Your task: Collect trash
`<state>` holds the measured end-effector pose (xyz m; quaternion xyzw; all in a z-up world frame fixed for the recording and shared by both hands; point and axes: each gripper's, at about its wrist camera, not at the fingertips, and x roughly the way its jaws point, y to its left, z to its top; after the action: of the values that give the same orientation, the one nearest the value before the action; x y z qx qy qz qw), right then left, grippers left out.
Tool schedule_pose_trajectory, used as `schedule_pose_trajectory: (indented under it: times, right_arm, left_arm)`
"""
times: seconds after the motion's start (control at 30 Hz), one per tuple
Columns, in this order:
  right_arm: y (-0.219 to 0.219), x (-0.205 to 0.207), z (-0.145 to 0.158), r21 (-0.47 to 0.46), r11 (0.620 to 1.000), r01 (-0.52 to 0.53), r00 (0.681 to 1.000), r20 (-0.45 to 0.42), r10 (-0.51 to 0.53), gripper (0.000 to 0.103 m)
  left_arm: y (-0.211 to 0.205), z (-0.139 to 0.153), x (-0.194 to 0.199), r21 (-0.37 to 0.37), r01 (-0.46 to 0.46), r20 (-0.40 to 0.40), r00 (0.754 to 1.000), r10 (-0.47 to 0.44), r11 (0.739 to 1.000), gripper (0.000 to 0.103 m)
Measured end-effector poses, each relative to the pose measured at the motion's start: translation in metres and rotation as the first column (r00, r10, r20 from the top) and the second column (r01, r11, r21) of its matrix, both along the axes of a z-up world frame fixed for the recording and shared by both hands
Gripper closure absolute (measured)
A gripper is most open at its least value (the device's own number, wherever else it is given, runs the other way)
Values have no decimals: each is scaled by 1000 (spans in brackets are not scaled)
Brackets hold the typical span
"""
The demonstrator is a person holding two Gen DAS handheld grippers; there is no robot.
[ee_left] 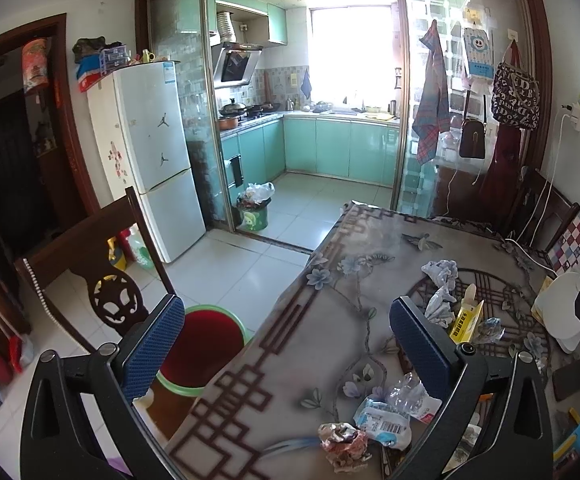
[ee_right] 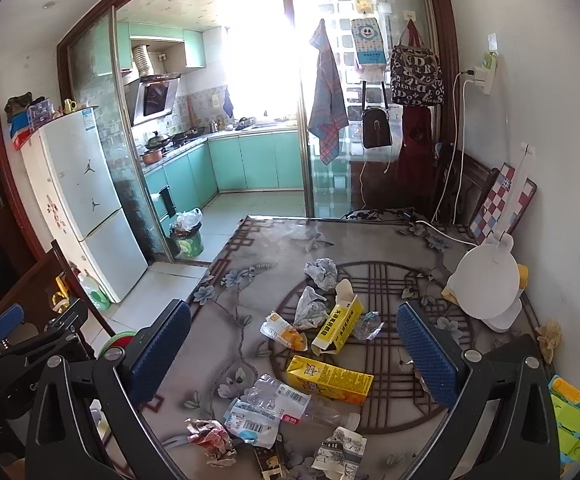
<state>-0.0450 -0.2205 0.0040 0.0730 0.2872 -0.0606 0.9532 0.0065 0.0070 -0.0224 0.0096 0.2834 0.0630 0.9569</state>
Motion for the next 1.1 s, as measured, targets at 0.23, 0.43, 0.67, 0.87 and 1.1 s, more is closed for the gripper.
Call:
schedule_pose_trajectory:
  times: [0.23, 0.43, 0.67, 0.87, 1.1]
  right_arm:
    - [-19, 17, -12, 1, 1000, 14, 999, -41, -13, 0]
    - [-39, 56, -56, 87, 986, -141, 979, -135, 152, 0]
    - [-10, 111, -173, 148, 879, -453, 773, -426, 470, 1]
    - [5, 121, -246, 80, 752, -654, 572, -599, 561, 10]
    - [18, 124, -259, 4, 670, -742, 510, -646, 568, 18]
  left_arm:
    - [-1, -17, 12, 15, -5, -52, 999, 6, 1000, 0]
    - [4, -63, 25, -18, 91, -182, 979, -93, 996, 0]
    - [0, -131, 5, 1, 205, -374, 908, -190, 979, 0]
    - [-1, -168, -1, -78, 261, -479, 836, -266, 962, 0]
    - [-20, -206, 16, -181, 289, -531, 776, -341, 940, 0]
